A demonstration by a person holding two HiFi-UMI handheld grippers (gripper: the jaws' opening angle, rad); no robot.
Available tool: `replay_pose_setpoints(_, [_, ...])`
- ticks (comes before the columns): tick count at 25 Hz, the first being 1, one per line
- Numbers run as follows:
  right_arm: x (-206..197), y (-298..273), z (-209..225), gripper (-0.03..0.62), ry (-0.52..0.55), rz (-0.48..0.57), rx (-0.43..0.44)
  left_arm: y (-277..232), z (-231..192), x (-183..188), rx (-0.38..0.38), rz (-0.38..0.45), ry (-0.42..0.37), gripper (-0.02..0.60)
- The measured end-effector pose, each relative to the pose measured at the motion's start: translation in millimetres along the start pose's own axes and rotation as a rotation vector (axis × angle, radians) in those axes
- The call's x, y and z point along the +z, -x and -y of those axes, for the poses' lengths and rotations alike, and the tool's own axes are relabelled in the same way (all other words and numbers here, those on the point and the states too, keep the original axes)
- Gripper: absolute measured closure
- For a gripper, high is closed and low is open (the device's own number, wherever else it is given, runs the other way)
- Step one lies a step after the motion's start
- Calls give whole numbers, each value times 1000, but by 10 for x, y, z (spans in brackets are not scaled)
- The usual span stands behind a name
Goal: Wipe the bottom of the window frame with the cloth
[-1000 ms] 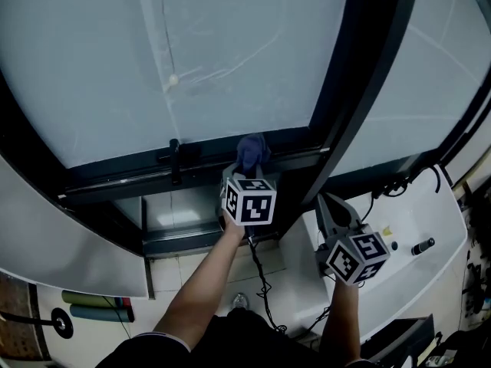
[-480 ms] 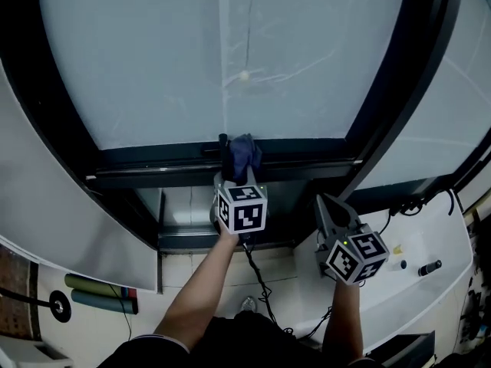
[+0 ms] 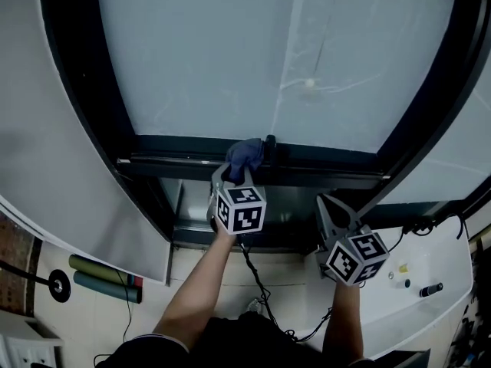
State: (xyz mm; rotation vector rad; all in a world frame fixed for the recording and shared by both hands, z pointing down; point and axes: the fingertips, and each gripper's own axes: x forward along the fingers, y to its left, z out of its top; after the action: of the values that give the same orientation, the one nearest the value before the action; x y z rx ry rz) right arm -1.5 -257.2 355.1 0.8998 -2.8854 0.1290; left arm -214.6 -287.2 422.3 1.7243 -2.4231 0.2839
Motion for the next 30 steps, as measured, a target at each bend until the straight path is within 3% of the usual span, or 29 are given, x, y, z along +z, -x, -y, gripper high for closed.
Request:
replay_pose_setpoints(9, [-4, -436, -545, 594, 3, -1, 94, 150, -1068, -114, 129, -17, 33, 494])
replay_pose_setpoints(22, [58, -886, -1130, 594, 9, 17, 151, 338, -2430, -286, 268, -39, 103, 495])
replay_pose_setpoints(26, [99, -990, -1309, 594, 18, 22, 158, 395, -2708, -340, 278, -38, 116, 497])
replay_pose_setpoints(30, [126, -1053, -1504, 594, 34, 17, 157, 401, -2795, -378, 231, -47, 141, 497])
